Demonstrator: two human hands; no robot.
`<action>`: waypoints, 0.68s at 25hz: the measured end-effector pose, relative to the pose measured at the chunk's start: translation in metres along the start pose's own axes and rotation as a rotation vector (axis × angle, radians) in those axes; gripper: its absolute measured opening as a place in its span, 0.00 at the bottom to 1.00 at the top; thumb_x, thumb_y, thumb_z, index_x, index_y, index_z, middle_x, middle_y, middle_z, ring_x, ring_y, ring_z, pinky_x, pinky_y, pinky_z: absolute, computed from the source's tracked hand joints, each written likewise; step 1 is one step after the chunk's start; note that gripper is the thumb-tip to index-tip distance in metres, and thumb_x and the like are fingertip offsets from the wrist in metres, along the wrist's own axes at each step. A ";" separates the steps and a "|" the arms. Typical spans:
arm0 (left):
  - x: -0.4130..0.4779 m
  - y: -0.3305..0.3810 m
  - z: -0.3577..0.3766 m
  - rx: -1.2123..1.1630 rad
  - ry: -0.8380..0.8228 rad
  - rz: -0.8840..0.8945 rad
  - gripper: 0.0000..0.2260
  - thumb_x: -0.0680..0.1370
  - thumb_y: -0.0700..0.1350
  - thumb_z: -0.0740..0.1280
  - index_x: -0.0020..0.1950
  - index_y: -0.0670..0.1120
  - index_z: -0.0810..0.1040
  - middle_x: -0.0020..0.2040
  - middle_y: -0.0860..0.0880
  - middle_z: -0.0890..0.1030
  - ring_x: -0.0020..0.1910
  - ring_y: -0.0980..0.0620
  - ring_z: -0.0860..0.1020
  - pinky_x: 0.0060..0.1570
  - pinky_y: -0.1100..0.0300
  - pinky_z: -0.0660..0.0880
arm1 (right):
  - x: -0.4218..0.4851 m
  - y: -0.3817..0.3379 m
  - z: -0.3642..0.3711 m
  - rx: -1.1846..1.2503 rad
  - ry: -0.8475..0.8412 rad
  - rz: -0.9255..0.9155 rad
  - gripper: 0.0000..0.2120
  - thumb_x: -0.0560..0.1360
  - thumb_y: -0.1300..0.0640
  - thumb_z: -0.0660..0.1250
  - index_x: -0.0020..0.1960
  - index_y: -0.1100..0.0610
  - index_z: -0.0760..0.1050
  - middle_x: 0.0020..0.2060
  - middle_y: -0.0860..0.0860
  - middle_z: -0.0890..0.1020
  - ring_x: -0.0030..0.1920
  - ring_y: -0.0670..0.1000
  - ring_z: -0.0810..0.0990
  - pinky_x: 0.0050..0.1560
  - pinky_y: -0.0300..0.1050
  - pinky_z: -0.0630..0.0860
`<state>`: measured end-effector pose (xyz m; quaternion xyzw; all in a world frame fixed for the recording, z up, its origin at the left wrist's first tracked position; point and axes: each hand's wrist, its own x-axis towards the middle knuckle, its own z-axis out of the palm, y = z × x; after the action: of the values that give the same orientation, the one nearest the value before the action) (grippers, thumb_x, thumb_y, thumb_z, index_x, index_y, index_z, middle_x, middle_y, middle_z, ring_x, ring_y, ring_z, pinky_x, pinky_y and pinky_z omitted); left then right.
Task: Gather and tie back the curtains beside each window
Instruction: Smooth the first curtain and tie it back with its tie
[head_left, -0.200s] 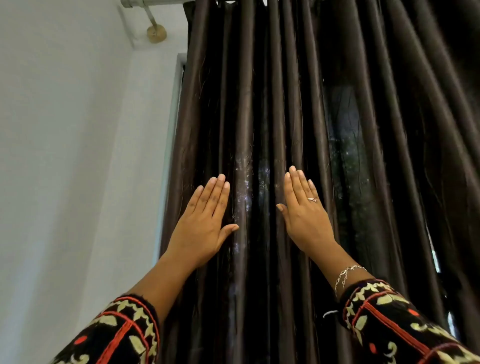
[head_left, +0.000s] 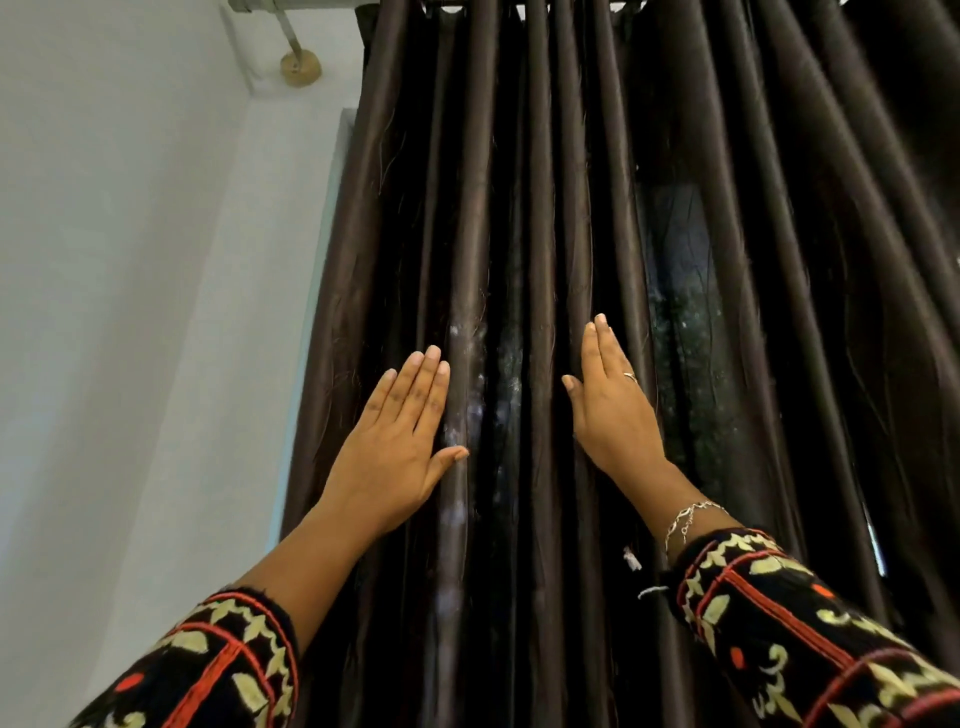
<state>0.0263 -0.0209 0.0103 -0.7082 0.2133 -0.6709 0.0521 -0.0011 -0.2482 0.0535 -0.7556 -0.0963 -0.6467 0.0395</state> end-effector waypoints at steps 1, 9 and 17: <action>0.005 0.004 0.005 0.019 -0.006 0.004 0.33 0.78 0.61 0.35 0.74 0.38 0.50 0.75 0.40 0.51 0.74 0.42 0.49 0.72 0.52 0.41 | 0.008 0.004 0.002 0.048 0.016 0.040 0.27 0.81 0.54 0.52 0.75 0.62 0.46 0.76 0.55 0.48 0.75 0.53 0.52 0.71 0.46 0.57; 0.072 0.024 0.032 0.100 0.031 -0.026 0.34 0.79 0.60 0.37 0.72 0.36 0.58 0.73 0.38 0.59 0.72 0.40 0.58 0.71 0.51 0.44 | 0.117 0.033 0.011 -0.028 0.017 0.077 0.37 0.75 0.62 0.61 0.76 0.56 0.42 0.59 0.61 0.70 0.53 0.60 0.74 0.45 0.45 0.66; 0.120 0.045 0.056 0.169 0.097 -0.057 0.38 0.76 0.62 0.32 0.72 0.36 0.55 0.73 0.40 0.54 0.73 0.40 0.53 0.70 0.56 0.37 | 0.143 0.208 -0.020 -0.499 -0.086 0.184 0.19 0.81 0.58 0.48 0.70 0.62 0.61 0.59 0.64 0.76 0.57 0.63 0.76 0.51 0.51 0.72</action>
<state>0.0712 -0.1179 0.1004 -0.6739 0.1379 -0.7212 0.0820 0.0409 -0.4419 0.2108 -0.7745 0.1337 -0.6112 -0.0933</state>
